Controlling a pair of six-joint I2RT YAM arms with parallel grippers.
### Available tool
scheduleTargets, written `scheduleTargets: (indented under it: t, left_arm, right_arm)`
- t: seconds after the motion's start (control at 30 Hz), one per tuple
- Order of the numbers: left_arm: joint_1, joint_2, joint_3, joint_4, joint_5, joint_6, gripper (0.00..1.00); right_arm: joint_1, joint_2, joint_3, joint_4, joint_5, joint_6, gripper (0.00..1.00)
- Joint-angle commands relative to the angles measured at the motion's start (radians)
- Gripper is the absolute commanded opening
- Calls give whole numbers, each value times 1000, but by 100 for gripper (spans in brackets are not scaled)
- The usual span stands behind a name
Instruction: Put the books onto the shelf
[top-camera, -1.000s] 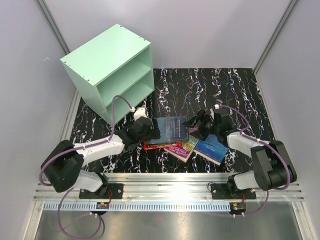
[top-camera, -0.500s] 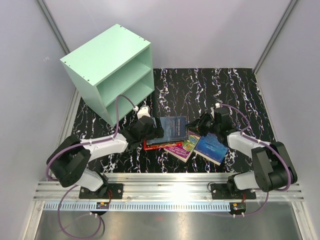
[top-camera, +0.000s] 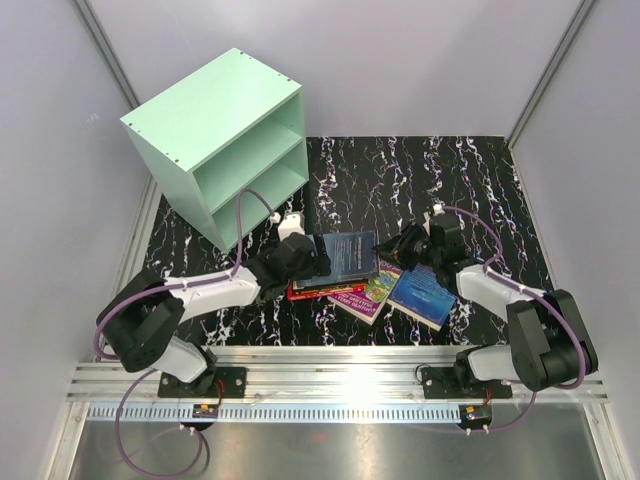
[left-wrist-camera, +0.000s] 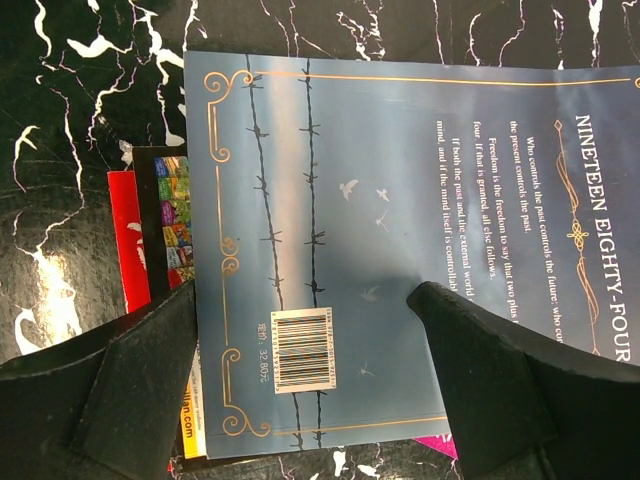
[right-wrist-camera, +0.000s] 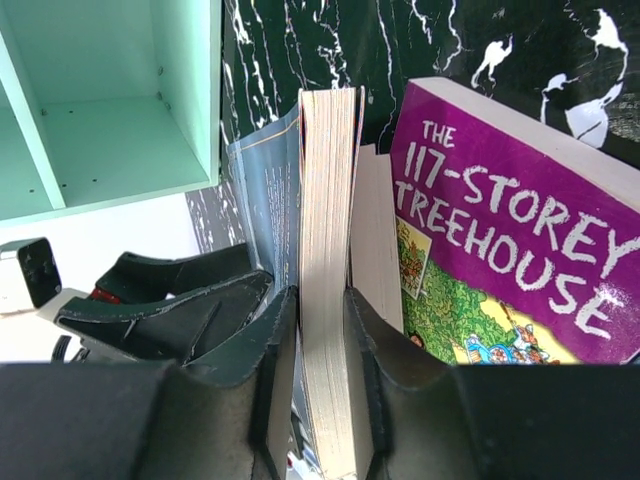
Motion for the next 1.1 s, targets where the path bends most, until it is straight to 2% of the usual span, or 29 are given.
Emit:
scheduleTargets:
  t: [0.0,0.2,0.33,0.37,0.5,0.53,0.63,0.67,0.7,0.73,0.87,1.07]
  left_arm:
    - [-71,12,80,120,140,-48,89]
    - [-114,28,92,138,146,-69,89]
    - [-149,43,104,138,146,-98,88]
    - [-155,46,107,140,146,-104,88]
    - [-190,66,115,147,140,-123,87]
    - [-200,69,115,150,140,-129,87]
    - [-220,83,124,150,137,-141,85]
    - [-223,84,124,149,134,-144,85]
    - [-227,78,129,140,129,-144,85]
    - [-233,72,129,130,126,-144,84]
    - [-238,-32,115,25,51,-134,85]
    - [-240,-392,121,-277,-130,-69,91]
  right_arm:
    - [60,-15,22,50,-63,37,32]
    - [91,10,21,52,-48,45,43]
    - [94,-10,23,-2,-20,29,61]
    - [95,-45,26,-60,-2,20,63]
    - [94,-148,26,-207,107,-35,61]
    - [94,-165,25,-223,131,-38,60]
    - [94,-220,14,-284,162,-41,34]
    - [94,-242,8,-287,164,-40,23]
    - [94,-251,2,-286,165,-41,6]
    - [94,-259,3,-289,168,-41,0]
    - [94,-277,60,-338,175,-77,0]
    - [92,-230,256,-309,92,-106,0]
